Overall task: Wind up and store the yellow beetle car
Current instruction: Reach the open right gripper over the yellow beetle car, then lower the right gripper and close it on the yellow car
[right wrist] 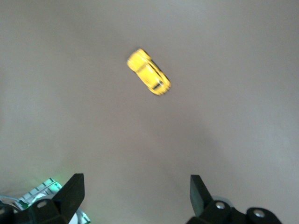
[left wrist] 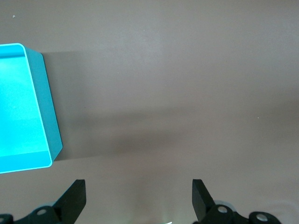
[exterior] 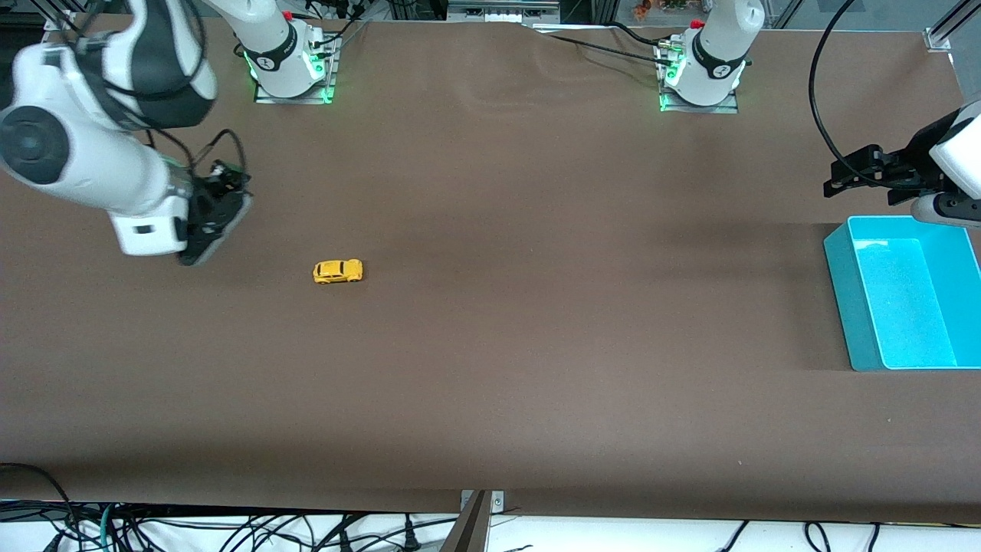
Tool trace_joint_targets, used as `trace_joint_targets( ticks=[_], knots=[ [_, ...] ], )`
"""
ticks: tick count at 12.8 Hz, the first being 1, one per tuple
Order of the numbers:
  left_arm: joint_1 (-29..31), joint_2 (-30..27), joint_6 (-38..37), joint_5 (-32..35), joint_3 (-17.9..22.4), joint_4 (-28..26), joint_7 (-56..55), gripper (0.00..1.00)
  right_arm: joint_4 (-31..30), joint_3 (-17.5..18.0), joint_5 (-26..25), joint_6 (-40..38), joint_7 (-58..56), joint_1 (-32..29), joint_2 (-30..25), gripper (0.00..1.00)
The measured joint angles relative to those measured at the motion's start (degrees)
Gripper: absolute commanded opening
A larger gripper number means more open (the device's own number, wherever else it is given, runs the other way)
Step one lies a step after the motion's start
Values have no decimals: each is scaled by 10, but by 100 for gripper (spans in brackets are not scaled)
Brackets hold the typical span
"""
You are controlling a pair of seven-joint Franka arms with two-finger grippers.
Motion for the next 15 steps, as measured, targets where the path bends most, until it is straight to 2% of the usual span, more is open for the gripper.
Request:
trace_joint_targets(
  ticks=[3,5,9,11,15],
  knots=[
    [0,0,0,0,0,0,0,100,-69,20,-2,101,-92,5,0,100],
    [0,0,0,0,0,0,0,100,-138,24,-2,216,-160,5,1,100],
    [0,0,0,0,0,0,0,100,-274,54,-3,439,-248,5,8,100],
    [0,0,0,0,0,0,0,100,-304,55,-3,518,-302,4,32,100],
    [0,0,0,0,0,0,0,100,-307,55,-3,626,-340,3,107,99]
  ],
)
